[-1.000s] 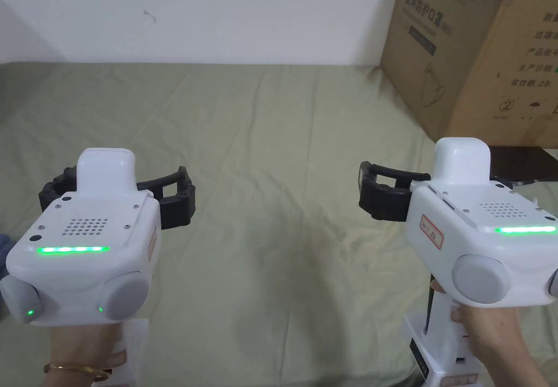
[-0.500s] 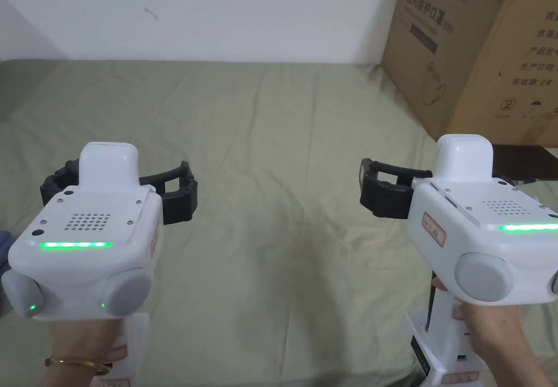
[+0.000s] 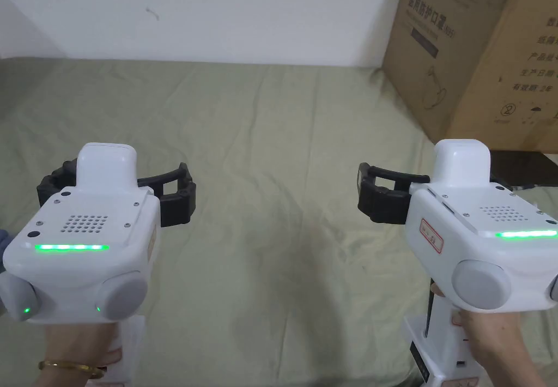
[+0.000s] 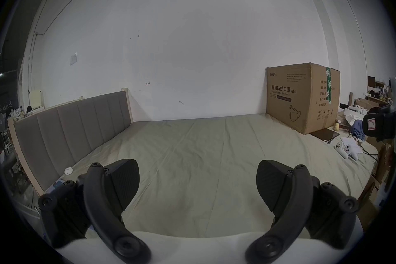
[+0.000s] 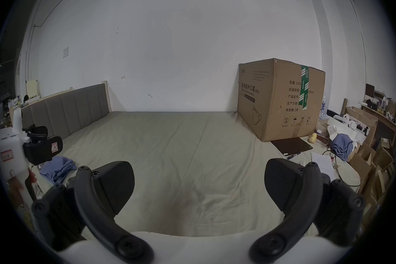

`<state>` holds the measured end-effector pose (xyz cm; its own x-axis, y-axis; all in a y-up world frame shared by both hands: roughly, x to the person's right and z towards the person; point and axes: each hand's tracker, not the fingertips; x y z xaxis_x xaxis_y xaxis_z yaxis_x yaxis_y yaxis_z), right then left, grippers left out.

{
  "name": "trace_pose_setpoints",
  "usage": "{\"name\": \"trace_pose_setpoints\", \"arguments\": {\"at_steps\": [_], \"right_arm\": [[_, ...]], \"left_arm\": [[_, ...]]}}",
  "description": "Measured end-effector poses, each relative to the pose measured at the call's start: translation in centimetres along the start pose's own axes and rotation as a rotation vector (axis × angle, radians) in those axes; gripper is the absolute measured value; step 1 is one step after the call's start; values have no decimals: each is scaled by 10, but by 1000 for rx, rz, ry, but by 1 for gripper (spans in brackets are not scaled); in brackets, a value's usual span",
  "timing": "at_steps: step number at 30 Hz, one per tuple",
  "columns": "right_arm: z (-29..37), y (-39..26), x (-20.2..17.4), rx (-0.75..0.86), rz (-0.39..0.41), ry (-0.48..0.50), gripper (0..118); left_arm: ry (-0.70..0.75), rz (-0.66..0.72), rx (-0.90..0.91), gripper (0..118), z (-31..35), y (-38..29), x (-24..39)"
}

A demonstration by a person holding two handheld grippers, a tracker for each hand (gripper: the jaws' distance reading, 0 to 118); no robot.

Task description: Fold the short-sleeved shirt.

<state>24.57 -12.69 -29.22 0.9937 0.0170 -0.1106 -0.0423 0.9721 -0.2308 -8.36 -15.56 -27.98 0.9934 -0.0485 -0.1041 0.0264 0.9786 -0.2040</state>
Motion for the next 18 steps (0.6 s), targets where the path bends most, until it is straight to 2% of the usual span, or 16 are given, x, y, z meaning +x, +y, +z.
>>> {"name": "trace_pose_setpoints", "arguments": {"at_steps": [11,17,18], "right_arm": [[-1,-3,0,-7,1,3,118],[3,5,0,-44,-48,3,118],[1,9,-2,-103,-61,-25,118]], "left_arm": [[0,4,-5,110,1,-2,1],[-8,26,-6,110,3,1,1],[-10,31,-8,110,3,3,1]]}}
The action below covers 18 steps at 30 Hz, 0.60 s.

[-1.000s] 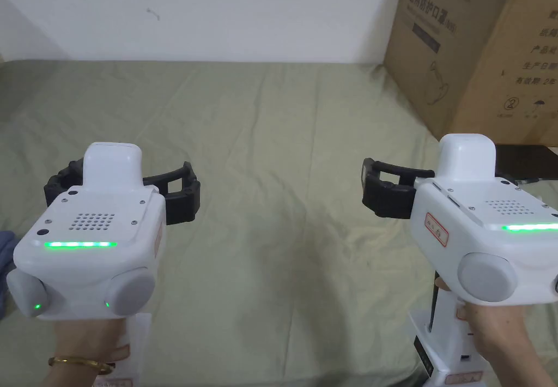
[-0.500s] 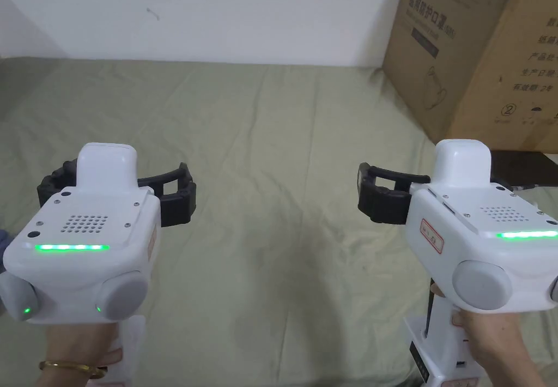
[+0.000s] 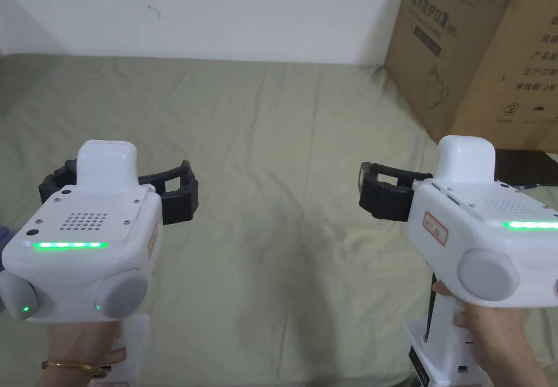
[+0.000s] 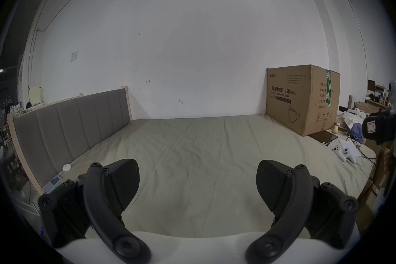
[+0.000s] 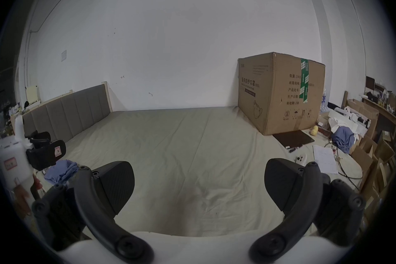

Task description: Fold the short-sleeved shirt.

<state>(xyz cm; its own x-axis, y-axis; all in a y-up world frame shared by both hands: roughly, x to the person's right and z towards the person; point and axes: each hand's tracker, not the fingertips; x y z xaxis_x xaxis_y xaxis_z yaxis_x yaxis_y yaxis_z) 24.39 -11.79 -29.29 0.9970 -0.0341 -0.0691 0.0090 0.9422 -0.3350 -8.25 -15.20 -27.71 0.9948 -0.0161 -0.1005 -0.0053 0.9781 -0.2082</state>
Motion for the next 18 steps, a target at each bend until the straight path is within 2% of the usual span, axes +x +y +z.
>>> {"name": "trace_pose_setpoints", "arguments": {"at_steps": [3,4,6,9,11,13,16,18], "right_arm": [[-6,16,-3,-188,-43,-80,118],[-6,18,-3,-220,-67,-96,118],[-1,19,-3,-246,-117,-89,115],[11,13,-11,-288,-120,-50,111],[7,6,-9,-316,-155,13,112],[4,-1,-12,-374,-192,19,116],[8,-42,-16,-452,-187,-37,117],[5,-66,-21,-483,-125,-118,117]], "left_arm": [[-12,20,-23,110,2,3,-1],[-73,60,-49,110,2,4,-3],[-146,145,-112,110,4,2,-6],[-152,231,-229,110,4,-13,-4],[-128,228,-282,110,6,-26,0],[-102,177,-303,110,8,-39,7],[-71,66,-364,110,13,-58,18],[-76,14,-398,110,17,-69,23]]}}
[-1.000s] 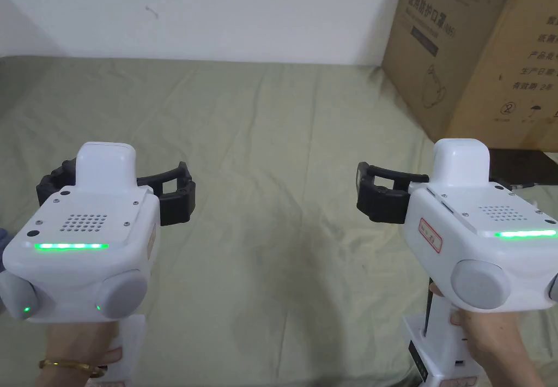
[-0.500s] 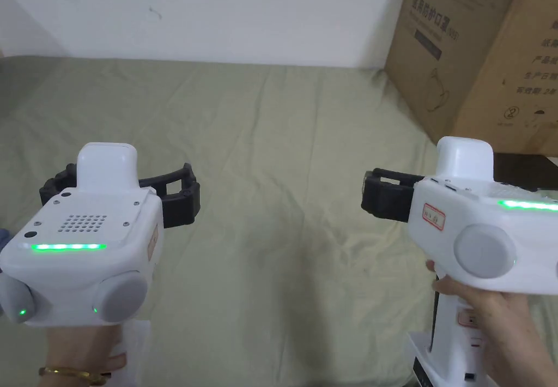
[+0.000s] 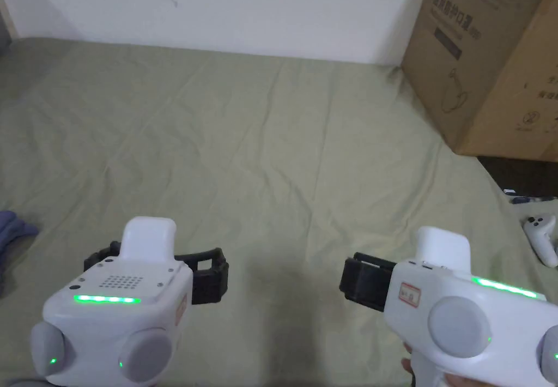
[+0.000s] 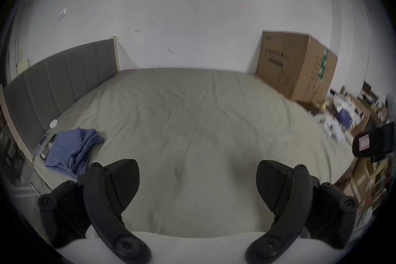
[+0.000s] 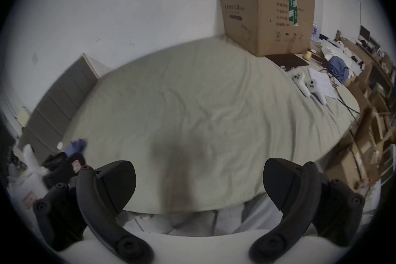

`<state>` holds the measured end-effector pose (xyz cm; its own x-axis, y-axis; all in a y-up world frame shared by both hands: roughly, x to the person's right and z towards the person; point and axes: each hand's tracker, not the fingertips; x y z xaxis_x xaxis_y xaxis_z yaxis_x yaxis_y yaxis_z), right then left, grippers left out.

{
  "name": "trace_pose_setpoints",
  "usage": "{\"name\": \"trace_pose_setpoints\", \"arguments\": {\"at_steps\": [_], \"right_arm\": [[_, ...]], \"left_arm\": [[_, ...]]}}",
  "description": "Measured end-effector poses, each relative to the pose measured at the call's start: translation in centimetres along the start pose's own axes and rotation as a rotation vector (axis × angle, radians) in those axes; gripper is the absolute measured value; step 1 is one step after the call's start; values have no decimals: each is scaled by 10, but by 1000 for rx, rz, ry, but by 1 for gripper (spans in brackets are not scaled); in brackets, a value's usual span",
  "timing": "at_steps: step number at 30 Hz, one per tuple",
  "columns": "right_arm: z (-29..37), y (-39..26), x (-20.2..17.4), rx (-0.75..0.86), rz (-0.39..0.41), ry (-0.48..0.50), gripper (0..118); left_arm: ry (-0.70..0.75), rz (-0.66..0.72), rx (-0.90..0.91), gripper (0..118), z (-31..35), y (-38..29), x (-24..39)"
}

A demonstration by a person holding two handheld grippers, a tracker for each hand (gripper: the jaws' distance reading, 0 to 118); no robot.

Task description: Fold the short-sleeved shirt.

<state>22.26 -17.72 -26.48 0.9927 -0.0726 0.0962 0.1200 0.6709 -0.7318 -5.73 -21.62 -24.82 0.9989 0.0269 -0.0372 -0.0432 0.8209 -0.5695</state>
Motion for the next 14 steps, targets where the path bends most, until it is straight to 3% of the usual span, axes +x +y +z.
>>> {"name": "trace_pose_setpoints", "arguments": {"at_steps": [3,5,9,14], "right_arm": [[-3,-22,-11,43,65,-82,117],[3,-28,-15,85,37,-89,117],[-2,-15,-6,28,-73,-2,117],[-19,-1,-3,-55,-10,68,117]], "left_arm": [[7,-16,-36,110,-2,-13,5],[4,-5,-58,110,-3,-20,7],[8,5,-98,110,-10,-25,7],[17,3,-144,110,-24,-26,5]]}}
